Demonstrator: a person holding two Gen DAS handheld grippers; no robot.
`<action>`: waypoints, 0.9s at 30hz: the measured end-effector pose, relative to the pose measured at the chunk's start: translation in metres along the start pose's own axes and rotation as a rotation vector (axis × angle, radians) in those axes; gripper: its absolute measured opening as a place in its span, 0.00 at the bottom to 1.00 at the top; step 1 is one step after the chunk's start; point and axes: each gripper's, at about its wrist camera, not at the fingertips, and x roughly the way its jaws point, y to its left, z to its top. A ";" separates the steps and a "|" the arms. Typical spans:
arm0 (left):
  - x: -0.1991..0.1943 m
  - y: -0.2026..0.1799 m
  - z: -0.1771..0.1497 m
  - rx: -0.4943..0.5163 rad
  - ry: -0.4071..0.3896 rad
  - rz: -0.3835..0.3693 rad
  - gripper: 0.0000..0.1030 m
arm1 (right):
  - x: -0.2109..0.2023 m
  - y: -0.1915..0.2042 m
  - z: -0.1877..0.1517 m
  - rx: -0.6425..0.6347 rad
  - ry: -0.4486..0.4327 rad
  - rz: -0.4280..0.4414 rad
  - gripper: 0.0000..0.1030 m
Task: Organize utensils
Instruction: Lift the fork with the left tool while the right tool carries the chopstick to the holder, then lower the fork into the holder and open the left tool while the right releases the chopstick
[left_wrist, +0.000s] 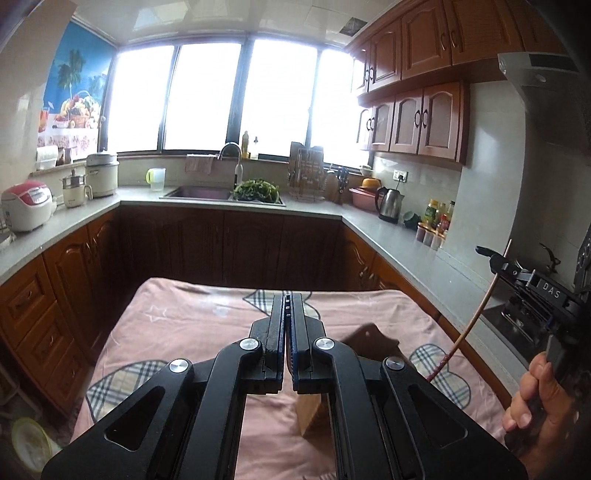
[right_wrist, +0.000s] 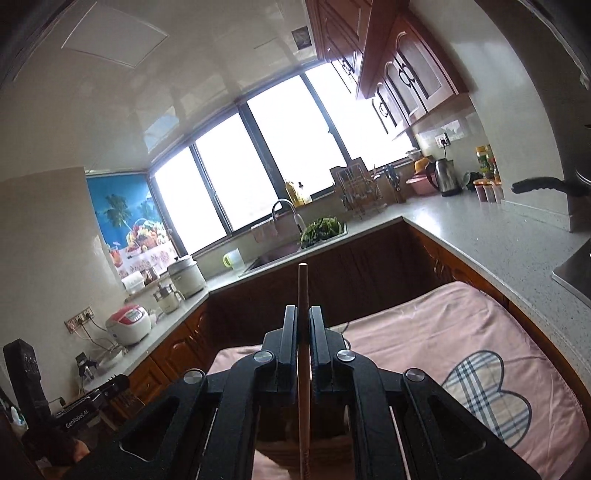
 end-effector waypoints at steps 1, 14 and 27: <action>0.007 -0.002 0.003 0.004 -0.014 0.011 0.01 | 0.007 0.000 0.004 -0.003 -0.008 0.004 0.05; 0.106 -0.030 -0.023 0.092 0.039 0.083 0.01 | 0.094 -0.022 -0.046 -0.071 0.065 -0.054 0.05; 0.136 -0.038 -0.058 0.128 0.109 0.111 0.02 | 0.112 -0.039 -0.083 -0.053 0.164 -0.068 0.07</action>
